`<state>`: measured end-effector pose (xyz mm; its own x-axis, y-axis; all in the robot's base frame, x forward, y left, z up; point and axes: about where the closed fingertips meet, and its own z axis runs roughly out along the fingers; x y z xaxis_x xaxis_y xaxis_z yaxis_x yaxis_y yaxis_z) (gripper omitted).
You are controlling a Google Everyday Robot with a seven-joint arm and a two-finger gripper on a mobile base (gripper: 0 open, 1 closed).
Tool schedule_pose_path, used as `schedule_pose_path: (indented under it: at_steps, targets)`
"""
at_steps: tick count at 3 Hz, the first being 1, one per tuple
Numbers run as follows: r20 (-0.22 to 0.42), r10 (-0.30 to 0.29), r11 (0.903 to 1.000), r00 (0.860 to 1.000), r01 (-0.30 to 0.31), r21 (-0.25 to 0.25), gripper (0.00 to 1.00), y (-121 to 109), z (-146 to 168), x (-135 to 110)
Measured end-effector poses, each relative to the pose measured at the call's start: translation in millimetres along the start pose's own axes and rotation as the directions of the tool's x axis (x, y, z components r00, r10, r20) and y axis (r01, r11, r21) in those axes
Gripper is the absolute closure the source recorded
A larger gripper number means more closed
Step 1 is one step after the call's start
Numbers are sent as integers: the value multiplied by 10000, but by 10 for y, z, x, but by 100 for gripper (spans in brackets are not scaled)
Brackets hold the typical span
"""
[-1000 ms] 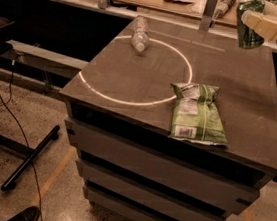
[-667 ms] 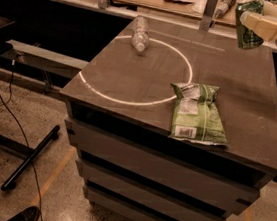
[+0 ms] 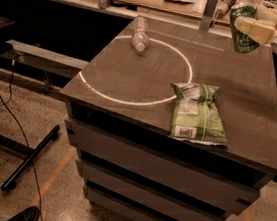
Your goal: Place green can upright
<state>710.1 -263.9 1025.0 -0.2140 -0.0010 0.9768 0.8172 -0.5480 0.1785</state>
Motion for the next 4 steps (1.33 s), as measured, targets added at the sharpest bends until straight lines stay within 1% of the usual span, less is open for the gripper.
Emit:
schedule_pose_path:
  at_steps: [1, 2, 3, 4]
  targets:
    - [449, -25, 9999, 9990, 18, 159, 100, -94, -32, -182]
    - [798, -61, 9999, 9968, 49, 152, 100, -149, -71, -290]
    - [1310, -266, 9994, 9910, 234, 265, 100, -215, -82, -388]
    - [1720, -346, 9988, 9845, 284, 387, 100, -302, -100, -474]
